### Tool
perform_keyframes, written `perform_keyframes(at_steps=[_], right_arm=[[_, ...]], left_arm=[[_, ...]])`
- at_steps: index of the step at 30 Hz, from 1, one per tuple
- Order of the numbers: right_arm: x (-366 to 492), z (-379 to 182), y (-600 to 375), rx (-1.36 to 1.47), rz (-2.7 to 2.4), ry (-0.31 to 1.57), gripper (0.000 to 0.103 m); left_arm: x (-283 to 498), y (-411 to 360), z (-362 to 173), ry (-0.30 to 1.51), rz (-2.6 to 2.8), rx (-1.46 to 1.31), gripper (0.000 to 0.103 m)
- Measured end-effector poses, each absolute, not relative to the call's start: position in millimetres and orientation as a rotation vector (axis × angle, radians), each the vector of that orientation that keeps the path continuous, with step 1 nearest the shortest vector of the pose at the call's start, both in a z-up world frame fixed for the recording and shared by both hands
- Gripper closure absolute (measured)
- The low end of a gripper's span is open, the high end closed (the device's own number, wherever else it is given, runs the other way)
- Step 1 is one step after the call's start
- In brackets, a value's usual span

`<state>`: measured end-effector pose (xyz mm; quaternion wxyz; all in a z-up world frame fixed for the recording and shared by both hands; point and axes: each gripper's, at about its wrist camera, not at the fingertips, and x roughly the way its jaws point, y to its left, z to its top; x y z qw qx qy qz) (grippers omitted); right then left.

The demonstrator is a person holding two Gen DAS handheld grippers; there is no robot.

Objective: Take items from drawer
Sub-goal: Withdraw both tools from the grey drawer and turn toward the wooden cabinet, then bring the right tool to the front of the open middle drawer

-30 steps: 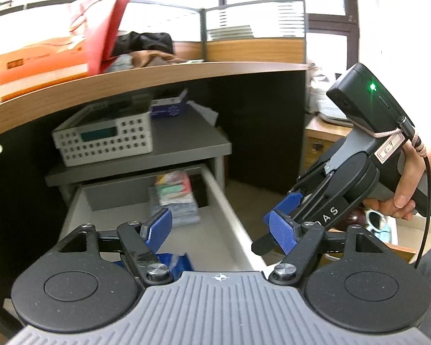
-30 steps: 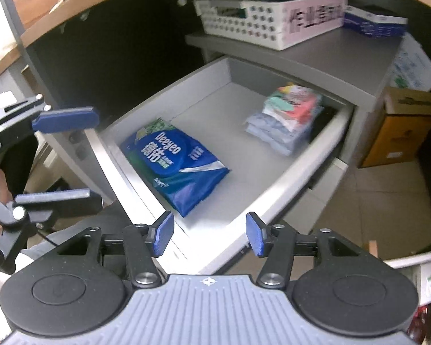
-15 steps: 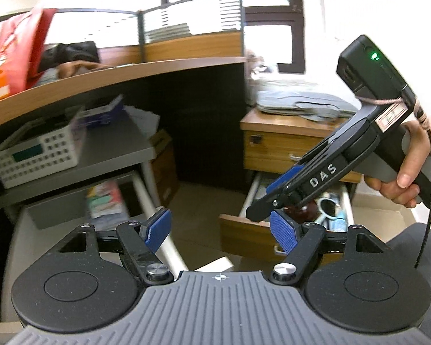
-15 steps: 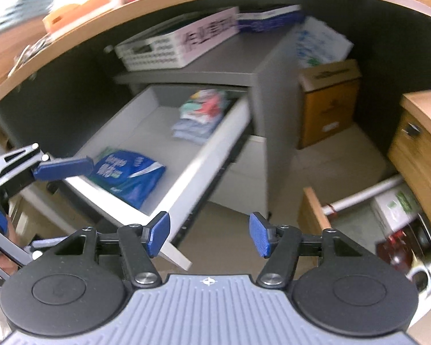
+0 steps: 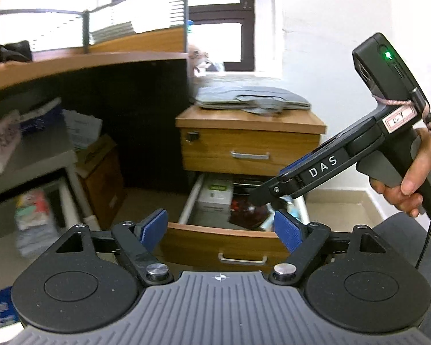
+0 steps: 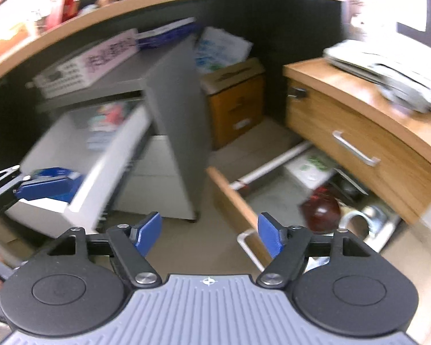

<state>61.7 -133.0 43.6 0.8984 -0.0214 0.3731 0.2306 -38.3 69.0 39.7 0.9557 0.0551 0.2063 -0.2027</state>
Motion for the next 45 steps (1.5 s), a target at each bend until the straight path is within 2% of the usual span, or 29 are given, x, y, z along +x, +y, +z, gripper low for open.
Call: perform_keyframes(at_steps=[11, 34, 39, 45], right_arm=[[45.9, -10.8, -161.0, 0.019, 0.219, 0.782, 0.021], [58.1, -136.2, -178.5, 0.244, -0.258, 0.824, 0.021], [68.9, -148.7, -182.1, 0.287, -0.291, 0.839, 0.021], [80.1, -157.1, -185.8, 0.327, -0.285, 0.844, 0.02]], left_arm=[[-14.6, 56.1, 4.4, 0.44, -0.415, 0.054, 0.017], [79.9, 10.3, -95.2, 0.551, -0.363, 0.178, 0.017], [101.5, 4.9, -112.7, 0.589, -0.344, 0.168, 0.02], [122.5, -4.3, -127.9, 0.622, -0.331, 0.186, 0.034]])
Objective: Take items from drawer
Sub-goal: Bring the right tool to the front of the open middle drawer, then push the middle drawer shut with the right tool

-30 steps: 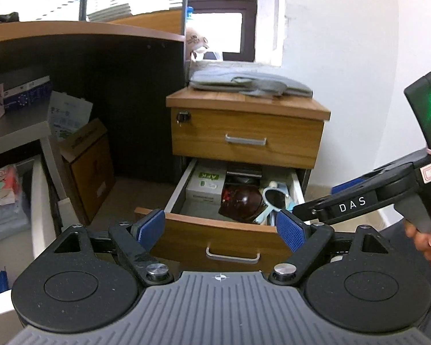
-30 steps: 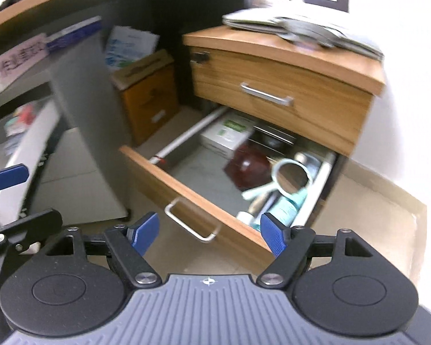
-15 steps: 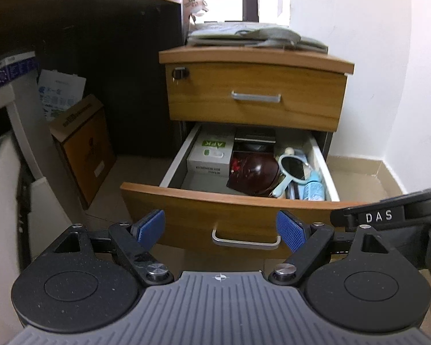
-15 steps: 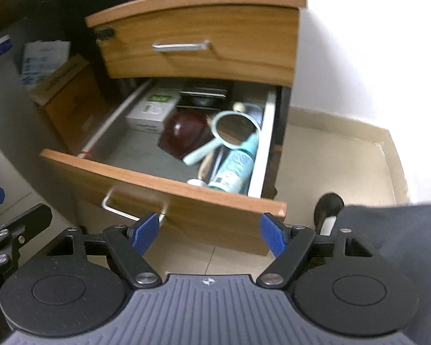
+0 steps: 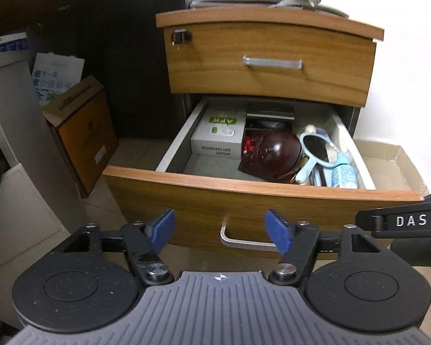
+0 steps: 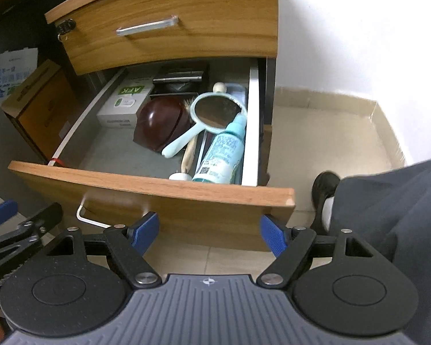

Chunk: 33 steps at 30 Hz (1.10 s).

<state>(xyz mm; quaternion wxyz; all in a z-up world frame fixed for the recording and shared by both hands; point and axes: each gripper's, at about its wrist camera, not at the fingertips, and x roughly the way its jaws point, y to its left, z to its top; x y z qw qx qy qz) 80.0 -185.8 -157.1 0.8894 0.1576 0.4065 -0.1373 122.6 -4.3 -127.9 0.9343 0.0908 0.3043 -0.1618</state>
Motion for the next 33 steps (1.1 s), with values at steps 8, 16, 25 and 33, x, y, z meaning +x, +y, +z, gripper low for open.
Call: perform_keyframes(at_steps=[8, 16, 25, 33], right_arm=[[88.3, -158.5, -188.5, 0.34, -0.29, 0.83, 0.021], [111.3, -158.2, -205.2, 0.354, -0.291, 0.808, 0.021], [150.1, -159.0, -227.7, 0.325, -0.298, 0.779, 0.022], [184.5, -159.3, -244.5, 0.302, -0.314, 0.753, 0.022]], left_arm=[[142.6, -9.8, -140.8, 0.658, -0.321, 0.17, 0.042], [153.2, -10.1, -142.9, 0.642, -0.332, 0.165, 0.042], [160.2, -8.9, -131.6, 0.608, -0.339, 0.122, 0.041], [166.5, -12.3, -123.9, 0.592, -0.359, 0.105, 0.04]])
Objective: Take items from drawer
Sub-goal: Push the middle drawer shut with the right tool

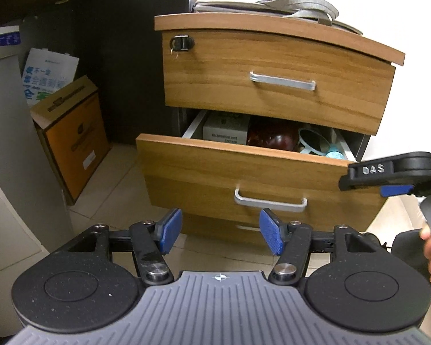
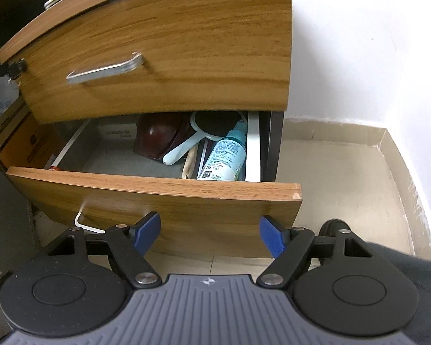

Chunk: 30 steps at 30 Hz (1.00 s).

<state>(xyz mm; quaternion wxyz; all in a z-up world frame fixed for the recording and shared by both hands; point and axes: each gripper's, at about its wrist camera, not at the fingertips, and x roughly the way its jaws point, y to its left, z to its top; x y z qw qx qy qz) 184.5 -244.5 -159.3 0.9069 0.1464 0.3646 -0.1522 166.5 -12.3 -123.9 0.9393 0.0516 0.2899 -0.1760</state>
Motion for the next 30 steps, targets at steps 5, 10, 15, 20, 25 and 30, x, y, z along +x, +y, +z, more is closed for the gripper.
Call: perform_keyframes(at_steps=[5, 10, 15, 20, 25, 30], right_arm=[[204.6, -162.2, -251.9, 0.263, -0.317, 0.736, 0.022], [226.0, -164.0, -260.1, 0.225, -0.318, 0.722, 0.022], [247.5, -165.7, -269.0, 0.196, -0.324, 0.713, 0.022], [267.1, -164.6, -278.0, 0.166, -0.321, 0.698, 0.022], [278.8, -160.9, -285.5, 0.178, -0.325, 0.703, 0.022], [277.1, -156.9, -286.1, 0.157, -0.311, 0.704, 0.022]], left_arm=[[167.3, -10.5, -120.1, 0.579, -0.374, 0.093, 0.04], [168.5, -5.5, -114.8, 0.576, -0.369, 0.075, 0.04], [167.2, 0.3, -109.6, 0.561, -0.376, 0.068, 0.04], [162.0, 3.9, -104.7, 0.551, -0.389, 0.062, 0.039], [157.8, 5.6, -101.4, 0.559, -0.387, 0.056, 0.038], [153.9, 5.7, -96.5, 0.562, -0.389, 0.038, 0.036]])
